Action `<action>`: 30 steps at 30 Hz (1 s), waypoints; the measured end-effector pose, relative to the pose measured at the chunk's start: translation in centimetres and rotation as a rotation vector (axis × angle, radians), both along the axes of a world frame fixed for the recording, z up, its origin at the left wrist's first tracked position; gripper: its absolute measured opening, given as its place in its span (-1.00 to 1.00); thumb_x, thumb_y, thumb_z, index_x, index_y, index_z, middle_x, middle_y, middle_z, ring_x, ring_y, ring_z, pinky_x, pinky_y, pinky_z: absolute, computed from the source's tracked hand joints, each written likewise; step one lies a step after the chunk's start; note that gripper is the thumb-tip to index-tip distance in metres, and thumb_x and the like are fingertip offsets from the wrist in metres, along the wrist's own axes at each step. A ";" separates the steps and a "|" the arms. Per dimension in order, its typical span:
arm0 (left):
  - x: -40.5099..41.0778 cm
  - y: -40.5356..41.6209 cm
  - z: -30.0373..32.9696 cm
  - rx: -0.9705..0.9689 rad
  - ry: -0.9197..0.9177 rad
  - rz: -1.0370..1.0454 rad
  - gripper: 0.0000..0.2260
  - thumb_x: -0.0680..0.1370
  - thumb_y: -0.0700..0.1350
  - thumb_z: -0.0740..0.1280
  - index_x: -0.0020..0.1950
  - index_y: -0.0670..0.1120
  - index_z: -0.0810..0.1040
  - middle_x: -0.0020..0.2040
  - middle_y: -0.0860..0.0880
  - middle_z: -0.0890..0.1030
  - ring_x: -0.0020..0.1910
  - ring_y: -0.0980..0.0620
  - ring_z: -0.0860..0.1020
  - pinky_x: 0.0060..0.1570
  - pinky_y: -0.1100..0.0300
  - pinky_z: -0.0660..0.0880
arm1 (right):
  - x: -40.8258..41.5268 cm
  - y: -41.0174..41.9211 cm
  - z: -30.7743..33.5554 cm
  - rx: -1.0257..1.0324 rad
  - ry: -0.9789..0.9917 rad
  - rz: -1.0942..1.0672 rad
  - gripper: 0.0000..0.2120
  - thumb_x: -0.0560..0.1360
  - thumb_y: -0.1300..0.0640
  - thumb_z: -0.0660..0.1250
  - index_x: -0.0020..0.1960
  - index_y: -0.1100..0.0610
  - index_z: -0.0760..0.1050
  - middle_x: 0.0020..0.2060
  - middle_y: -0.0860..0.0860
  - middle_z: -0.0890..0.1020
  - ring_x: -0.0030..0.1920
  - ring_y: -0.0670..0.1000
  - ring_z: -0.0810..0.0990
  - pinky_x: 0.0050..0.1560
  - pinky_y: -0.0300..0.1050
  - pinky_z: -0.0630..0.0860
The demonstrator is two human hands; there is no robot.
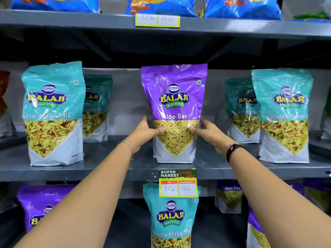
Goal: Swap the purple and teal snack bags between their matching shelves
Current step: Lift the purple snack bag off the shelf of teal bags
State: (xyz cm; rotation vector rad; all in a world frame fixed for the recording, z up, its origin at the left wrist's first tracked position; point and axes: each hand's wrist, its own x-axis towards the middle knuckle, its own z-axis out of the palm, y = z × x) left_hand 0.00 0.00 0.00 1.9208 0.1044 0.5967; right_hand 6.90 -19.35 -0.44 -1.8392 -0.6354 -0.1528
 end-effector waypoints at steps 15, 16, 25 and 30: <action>-2.7 0.8 -1.6 -0.122 -0.274 -0.007 -0.63 0.35 -0.27 0.40 0.12 -0.25 0.44 -0.01 -0.09 0.57 -0.10 0.09 0.52 -0.16 0.42 0.50 | -3.7 2.5 -1.0 0.213 0.036 0.218 -0.68 0.47 0.20 0.24 0.20 0.24 0.33 0.20 0.18 0.52 0.06 0.03 0.51 -0.05 -0.22 0.49; -3.8 1.2 -1.5 -0.126 -0.304 -0.012 -0.63 0.35 -0.28 0.40 0.12 -0.26 0.44 -0.08 -0.02 0.57 -0.14 0.14 0.51 -0.25 0.49 0.49 | -4.6 2.8 -0.9 0.217 0.010 0.229 -0.68 0.47 0.19 0.24 0.20 0.23 0.34 0.17 0.17 0.53 0.04 0.00 0.52 -0.09 -0.28 0.48; -15.3 5.3 -4.9 -0.144 -0.367 -0.080 -0.63 0.12 -0.09 0.54 -0.15 0.01 0.50 -0.36 0.23 0.68 -0.29 0.30 0.59 -0.32 0.47 0.48 | -13.5 6.4 -6.0 0.242 -0.157 0.311 -0.72 0.42 0.07 0.31 0.11 0.06 0.40 0.08 0.06 0.59 0.07 -0.02 0.56 0.12 -0.08 0.51; -19.5 7.4 -12.1 -0.210 -0.287 0.008 -0.38 -0.13 0.18 0.56 -0.17 0.00 0.51 -0.31 0.21 0.68 -0.24 0.28 0.58 -0.21 0.42 0.52 | -16.0 8.3 -13.1 0.137 -0.146 0.315 -0.74 0.37 0.04 0.36 0.02 0.02 0.39 -0.08 -0.09 0.59 -0.02 -0.06 0.57 0.09 -0.07 0.50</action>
